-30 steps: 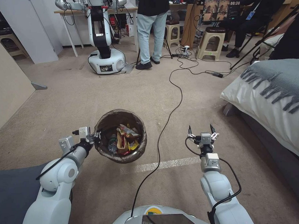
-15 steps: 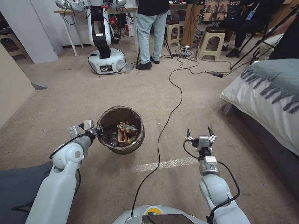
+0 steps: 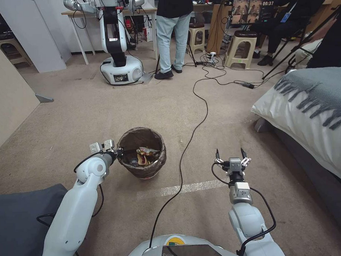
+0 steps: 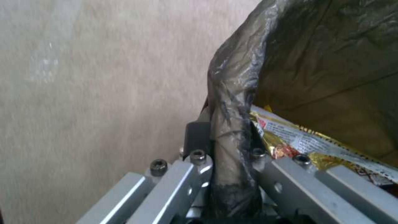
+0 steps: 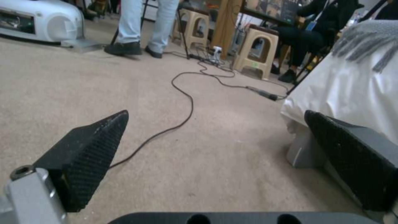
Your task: Pick up the trash bin, then pick up the garbage from the floor and place it into the trash bin.
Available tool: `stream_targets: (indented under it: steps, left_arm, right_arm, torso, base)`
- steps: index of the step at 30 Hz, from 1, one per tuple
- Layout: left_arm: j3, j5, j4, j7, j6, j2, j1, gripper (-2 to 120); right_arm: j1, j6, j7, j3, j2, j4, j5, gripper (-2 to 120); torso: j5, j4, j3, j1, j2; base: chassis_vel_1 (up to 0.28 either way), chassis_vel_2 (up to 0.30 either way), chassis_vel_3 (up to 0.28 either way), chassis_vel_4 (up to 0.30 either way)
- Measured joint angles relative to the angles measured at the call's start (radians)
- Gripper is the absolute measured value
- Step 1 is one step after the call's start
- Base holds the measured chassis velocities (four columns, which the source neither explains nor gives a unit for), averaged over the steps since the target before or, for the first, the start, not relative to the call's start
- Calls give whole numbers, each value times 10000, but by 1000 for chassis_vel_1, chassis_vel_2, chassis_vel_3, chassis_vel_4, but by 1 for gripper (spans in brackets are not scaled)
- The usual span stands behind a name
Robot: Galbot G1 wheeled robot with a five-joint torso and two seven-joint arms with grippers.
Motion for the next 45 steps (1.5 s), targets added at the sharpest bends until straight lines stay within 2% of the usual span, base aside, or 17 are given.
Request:
stream_targets:
  steps: [8,17,19,21,24,26,31,33,34,36,38,39,40,42,43,44,45]
  left_arm:
    - [301,-317,707,-373,-7,-222,-110,0]
    - [340,-284,1139,-382,-54,-465,-277,0]
    - [335,-211,1129,-330,-54,-464,-265,1]
    - [293,84,934,-149,-47,-431,-169,11]
    - [171,389,262,23,-10,-302,-3,21]
    - [-33,526,-577,52,-13,-158,103,29]
    - [-340,400,-1755,-145,-11,69,278,44]
    - [-746,591,-2764,-101,-9,316,604,57]
    - [-746,591,-2764,-101,-9,316,604,57]
    - [-1174,1167,-3738,146,-9,442,1050,68]
    - [-1350,1473,-4236,272,-54,453,1315,72]
    - [-1555,2166,-4906,536,-349,411,1758,78]
    - [-1555,2166,-4906,536,-349,411,1758,78]
    - [-1749,3803,-5525,1075,-1343,99,2494,85]
    - [-1794,4832,-5649,1366,-2488,-241,3064,92]
    - [-1794,4832,-5649,1366,-2488,-241,3064,92]
    - [-1806,5701,-5629,1481,-3493,-594,3514,95]
  right_arm:
    - [-6,107,24,10,-17,-127,-16,100]
    - [-47,142,33,36,-29,-148,-10,100]
    - [-47,142,33,50,-32,-149,-10,100]
    - [-43,142,33,75,-43,-149,-7,100]
    - [-25,140,32,82,-57,-165,1,100]
    - [13,131,32,51,-55,-179,2,100]
    - [95,85,33,-13,-50,-184,3,100]
    - [186,53,38,-47,-67,-199,3,100]
    - [186,53,38,-47,-67,-199,3,100]
    - [216,38,45,-58,-78,-199,15,100]
    - [224,45,53,-69,-81,-196,40,100]
    - [227,81,66,-84,-80,-193,84,100]
    - [227,81,66,-84,-80,-193,84,100]
    - [215,374,73,-88,-61,-211,107,100]
    - [200,611,114,-78,-14,-269,91,100]
    - [200,611,114,-78,-14,-269,91,100]
    - [191,778,161,-69,41,-325,53,100]
  torso:
    - [0,1,-1,0,0]
    - [10,2,-3,-1,2]
    - [8,2,-3,-1,2]
    - [-3,-2,-2,0,1]
    - [-16,0,3,0,-1]
    - [3,-1,0,0,0]
    - [-2,-2,0,0,0]
    - [-3,-2,0,0,0]
    - [-3,-2,0,0,0]
    - [-1,0,0,0,0]
    - [-1,2,0,0,0]
    - [0,0,-1,0,0]
    - [0,0,-1,0,0]
    - [4,-2,-2,-1,1]
    - [0,3,-2,0,1]
    - [0,3,-2,0,1]
    - [0,0,-2,0,1]
  base:
    - [0,0,0,0]
    - [0,0,0,0]
    - [0,0,0,0]
    - [0,0,0,0]
    - [0,0,0,0]
    - [0,0,0,0]
    - [0,0,0,0]
    - [0,0,0,0]
    - [0,0,0,0]
    - [0,0,0,0]
    - [0,0,0,0]
    - [0,0,0,0]
    - [0,0,0,0]
    - [0,0,0,0]
    - [0,0,0,0]
    - [0,0,0,0]
    - [0,0,0,0]
